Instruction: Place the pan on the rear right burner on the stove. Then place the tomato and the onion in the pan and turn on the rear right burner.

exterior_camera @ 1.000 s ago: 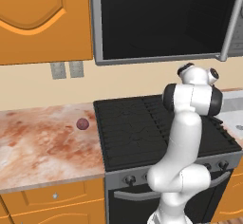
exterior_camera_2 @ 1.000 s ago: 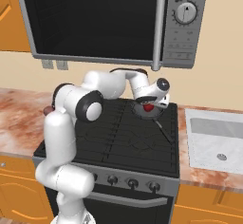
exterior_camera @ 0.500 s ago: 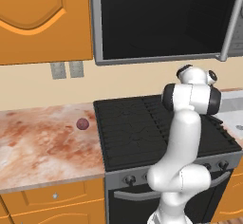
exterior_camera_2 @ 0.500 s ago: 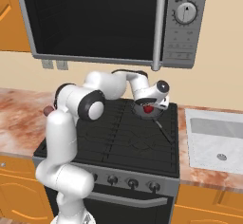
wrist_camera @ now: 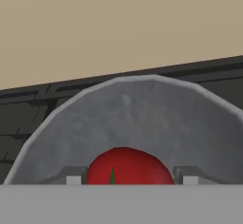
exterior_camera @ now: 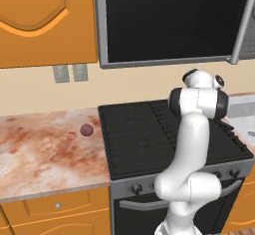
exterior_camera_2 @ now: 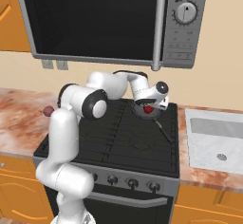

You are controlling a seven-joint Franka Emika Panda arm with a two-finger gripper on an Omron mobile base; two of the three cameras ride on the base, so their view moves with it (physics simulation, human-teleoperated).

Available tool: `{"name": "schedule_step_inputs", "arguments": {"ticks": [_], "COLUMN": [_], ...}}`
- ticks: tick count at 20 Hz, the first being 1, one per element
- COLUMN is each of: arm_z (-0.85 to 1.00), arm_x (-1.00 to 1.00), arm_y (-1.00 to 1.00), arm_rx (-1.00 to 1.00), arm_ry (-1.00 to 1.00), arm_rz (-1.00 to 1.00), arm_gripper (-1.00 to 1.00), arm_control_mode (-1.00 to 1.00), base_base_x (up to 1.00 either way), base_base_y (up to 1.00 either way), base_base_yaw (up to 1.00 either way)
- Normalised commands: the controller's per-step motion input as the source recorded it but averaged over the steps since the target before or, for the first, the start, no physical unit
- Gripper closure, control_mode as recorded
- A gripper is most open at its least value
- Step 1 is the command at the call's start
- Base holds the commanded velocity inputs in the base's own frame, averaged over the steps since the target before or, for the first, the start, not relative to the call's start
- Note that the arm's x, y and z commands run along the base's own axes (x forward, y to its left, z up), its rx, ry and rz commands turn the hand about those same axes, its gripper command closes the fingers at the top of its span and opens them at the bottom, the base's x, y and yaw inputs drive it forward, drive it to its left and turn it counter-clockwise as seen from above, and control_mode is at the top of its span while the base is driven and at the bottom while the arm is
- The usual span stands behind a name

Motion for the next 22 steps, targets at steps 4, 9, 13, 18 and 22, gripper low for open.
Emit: {"name": "schedule_step_inputs", "arguments": {"ticks": [4, 9, 13, 18, 22], "arm_z": [0.00, 0.00, 0.00, 0.00, 0.00], "arm_x": [0.10, 0.00, 0.00, 0.00, 0.00], "arm_y": [0.00, 0.00, 0.00, 0.00, 0.00], "arm_rx": [0.00, 0.00, 0.00, 0.00, 0.00], "arm_ry": [0.00, 0.00, 0.00, 0.00, 0.02], "arm_rz": [0.00, 0.00, 0.00, 0.00, 0.00], "arm_gripper": [1.00, 1.00, 1.00, -1.00, -1.00], "arm_control_mode": [-1.00, -1.00, -1.00, -1.00, -1.00], "base_base_x": [0.00, 0.00, 0.00, 0.00, 0.00], "base_base_y": [0.00, 0.00, 0.00, 0.00, 0.00], "base_base_yaw": [0.00, 0.00, 0.00, 0.00, 0.00]}}
